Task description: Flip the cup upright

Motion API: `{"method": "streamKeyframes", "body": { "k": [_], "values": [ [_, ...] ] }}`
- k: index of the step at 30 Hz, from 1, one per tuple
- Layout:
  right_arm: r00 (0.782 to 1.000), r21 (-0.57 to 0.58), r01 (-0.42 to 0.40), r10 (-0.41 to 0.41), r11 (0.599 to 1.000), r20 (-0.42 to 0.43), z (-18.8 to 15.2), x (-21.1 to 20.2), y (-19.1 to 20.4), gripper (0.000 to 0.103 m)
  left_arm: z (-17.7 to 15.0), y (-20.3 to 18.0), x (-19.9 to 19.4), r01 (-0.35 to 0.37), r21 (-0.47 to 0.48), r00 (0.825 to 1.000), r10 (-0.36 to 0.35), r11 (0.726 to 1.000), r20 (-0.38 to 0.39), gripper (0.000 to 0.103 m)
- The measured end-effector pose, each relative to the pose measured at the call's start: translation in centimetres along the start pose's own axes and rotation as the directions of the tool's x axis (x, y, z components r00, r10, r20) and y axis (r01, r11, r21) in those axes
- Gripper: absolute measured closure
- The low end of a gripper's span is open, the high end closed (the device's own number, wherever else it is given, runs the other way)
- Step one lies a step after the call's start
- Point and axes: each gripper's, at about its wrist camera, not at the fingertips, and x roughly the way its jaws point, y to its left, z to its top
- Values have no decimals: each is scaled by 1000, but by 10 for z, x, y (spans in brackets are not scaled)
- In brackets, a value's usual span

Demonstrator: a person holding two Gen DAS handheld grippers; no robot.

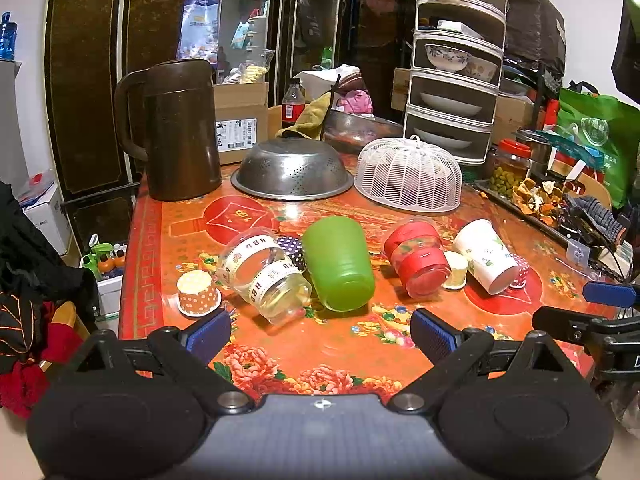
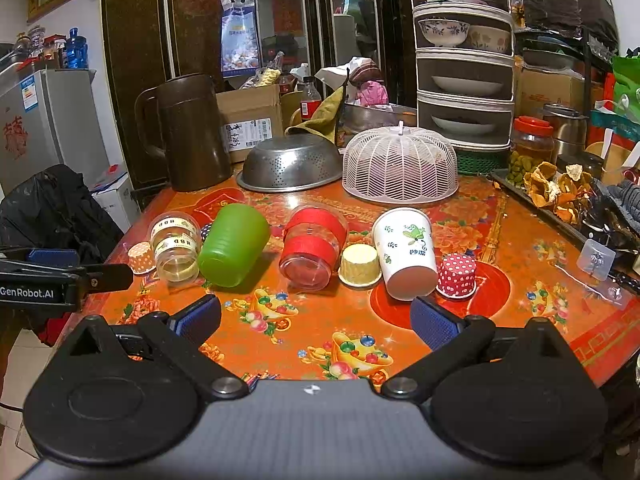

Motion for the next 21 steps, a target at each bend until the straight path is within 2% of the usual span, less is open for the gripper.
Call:
{"method": "streamKeyframes", "body": {
  "k": [21],
  "values": [
    [1000, -1, 2, -2, 1000, 0, 0, 0, -1, 1, 0, -2, 1, 6, 2, 1000, -6, 1000, 0, 5]
  ]
}}
